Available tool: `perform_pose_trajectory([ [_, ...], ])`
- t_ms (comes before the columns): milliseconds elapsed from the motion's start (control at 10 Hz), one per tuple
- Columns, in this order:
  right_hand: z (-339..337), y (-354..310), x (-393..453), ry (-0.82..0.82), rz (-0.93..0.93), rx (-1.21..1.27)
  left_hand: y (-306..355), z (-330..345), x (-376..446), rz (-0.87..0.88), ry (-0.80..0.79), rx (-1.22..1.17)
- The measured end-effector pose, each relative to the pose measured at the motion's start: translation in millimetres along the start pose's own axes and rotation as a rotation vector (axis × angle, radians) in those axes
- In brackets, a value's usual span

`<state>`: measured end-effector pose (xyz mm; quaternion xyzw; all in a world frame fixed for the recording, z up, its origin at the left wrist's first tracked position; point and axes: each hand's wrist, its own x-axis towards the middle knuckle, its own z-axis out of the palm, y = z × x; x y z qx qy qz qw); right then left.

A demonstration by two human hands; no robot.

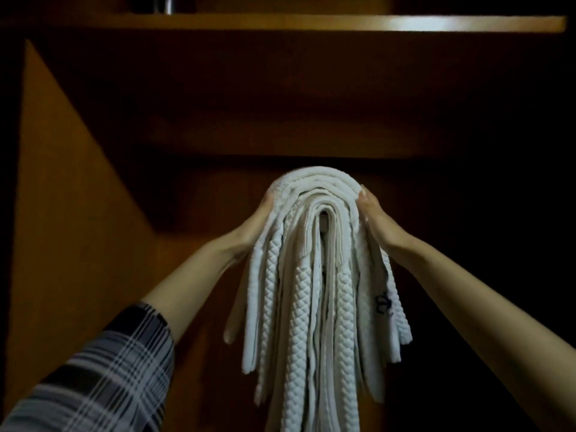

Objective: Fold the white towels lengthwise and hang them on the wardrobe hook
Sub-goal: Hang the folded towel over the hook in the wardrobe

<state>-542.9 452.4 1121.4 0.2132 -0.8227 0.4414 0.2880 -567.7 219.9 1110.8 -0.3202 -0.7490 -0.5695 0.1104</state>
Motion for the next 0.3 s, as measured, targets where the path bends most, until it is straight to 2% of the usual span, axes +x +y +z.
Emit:
perform_pose_trajectory([
  [100,-11.6,-22.9,-17.3,-0.026,0.061,-0.137,22.7,-2.2,-34.9,-0.035,-0.057,0.209],
  [200,-29.0,-41.6,-44.7,0.068,0.149,-0.310,37.9,-12.8,-72.3,-0.179,-0.112,0.378],
  [300,-36.0,-58.6,-76.5,0.068,0.247,-0.265,48.6,-16.4,-109.0,-0.341,-0.075,0.572],
])
